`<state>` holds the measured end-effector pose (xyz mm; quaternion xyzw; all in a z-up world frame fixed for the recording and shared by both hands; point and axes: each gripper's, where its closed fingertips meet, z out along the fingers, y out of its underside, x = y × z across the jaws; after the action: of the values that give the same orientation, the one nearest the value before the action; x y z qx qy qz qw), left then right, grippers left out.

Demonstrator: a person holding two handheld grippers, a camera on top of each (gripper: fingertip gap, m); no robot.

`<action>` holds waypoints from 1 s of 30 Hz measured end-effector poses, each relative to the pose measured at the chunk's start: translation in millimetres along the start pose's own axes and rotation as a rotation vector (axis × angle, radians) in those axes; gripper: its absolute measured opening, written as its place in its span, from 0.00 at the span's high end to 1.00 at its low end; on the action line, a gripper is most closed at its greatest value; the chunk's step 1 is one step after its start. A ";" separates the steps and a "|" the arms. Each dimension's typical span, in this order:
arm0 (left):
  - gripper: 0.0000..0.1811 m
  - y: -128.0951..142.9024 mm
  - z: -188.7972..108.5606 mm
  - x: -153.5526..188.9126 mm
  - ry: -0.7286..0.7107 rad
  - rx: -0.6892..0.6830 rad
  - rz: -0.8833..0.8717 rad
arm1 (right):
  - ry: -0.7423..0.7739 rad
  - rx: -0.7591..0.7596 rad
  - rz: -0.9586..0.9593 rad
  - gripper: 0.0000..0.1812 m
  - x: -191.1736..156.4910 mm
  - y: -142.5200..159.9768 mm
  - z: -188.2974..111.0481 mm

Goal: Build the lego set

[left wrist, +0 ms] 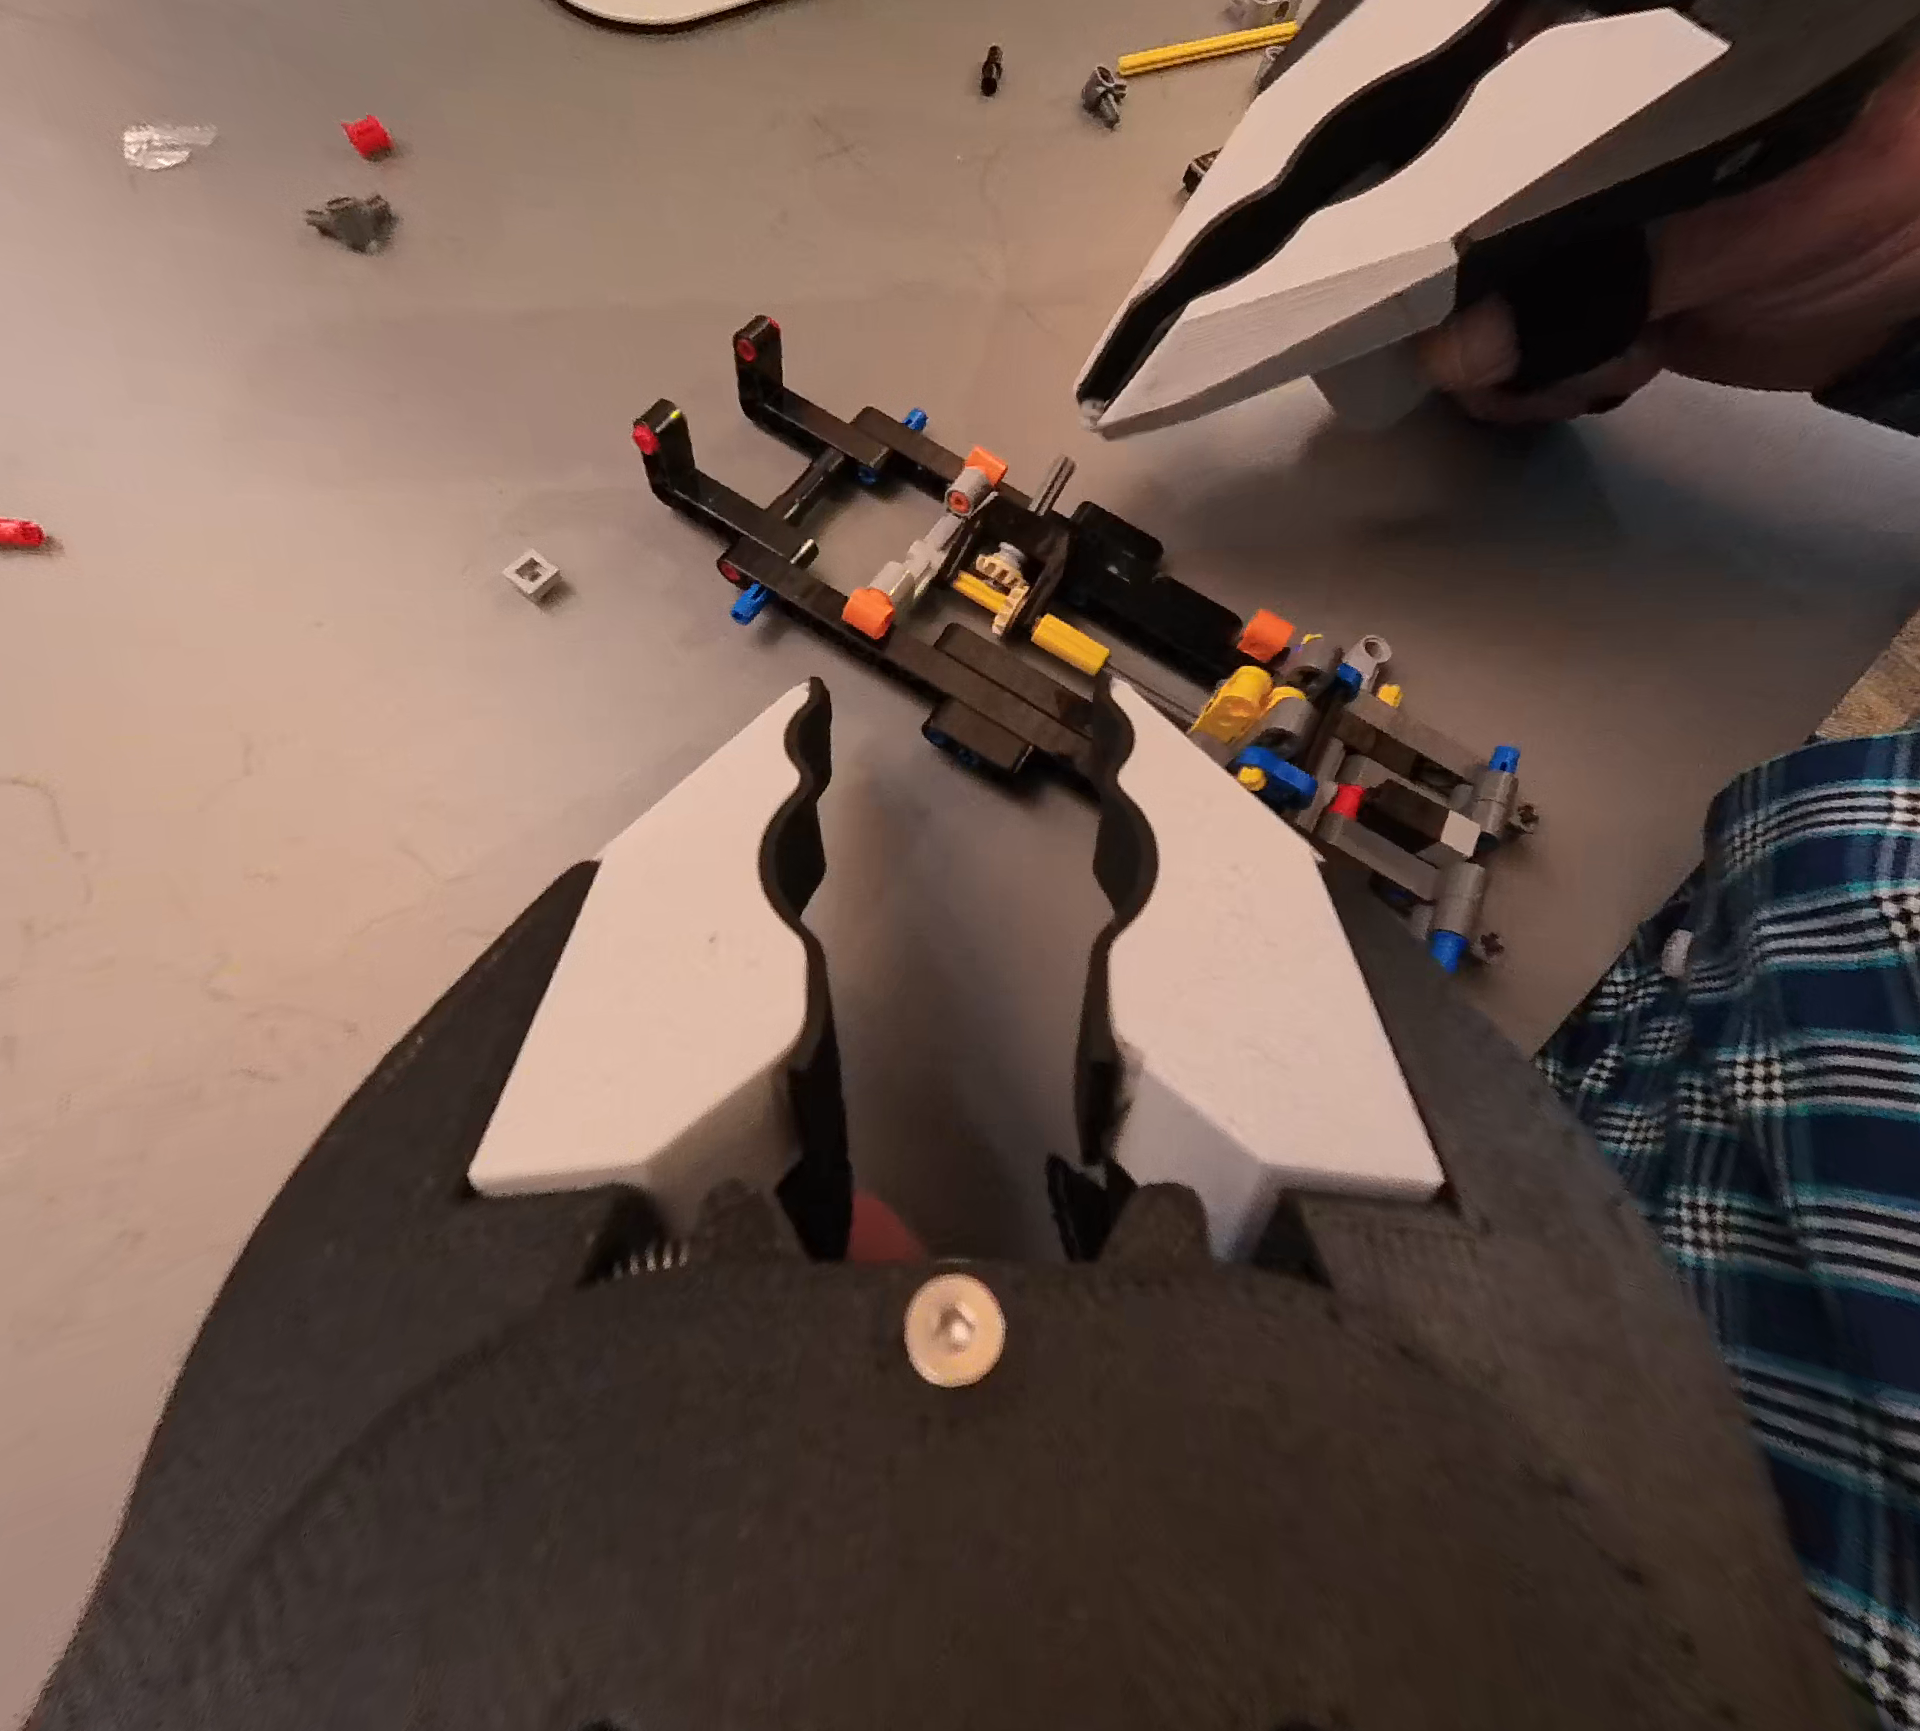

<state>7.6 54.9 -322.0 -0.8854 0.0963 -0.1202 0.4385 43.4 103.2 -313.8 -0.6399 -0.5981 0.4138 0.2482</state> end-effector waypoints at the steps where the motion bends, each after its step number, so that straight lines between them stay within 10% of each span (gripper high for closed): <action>1: 0.73 -0.1 0.0 -0.8 0.000 0.001 -0.004 | 0.008 0.004 0.013 0.98 1.7 -0.3 -0.5; 30: 0.71 -11.7 -15.5 5.6 -0.075 -0.011 0.149 | -0.014 0.031 -0.045 0.98 -4.0 -2.3 -5.7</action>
<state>9.1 48.6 -302.9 -0.8820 0.1463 -0.0534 0.4447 47.1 100.6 -307.9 -0.6194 -0.6077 0.4216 0.2633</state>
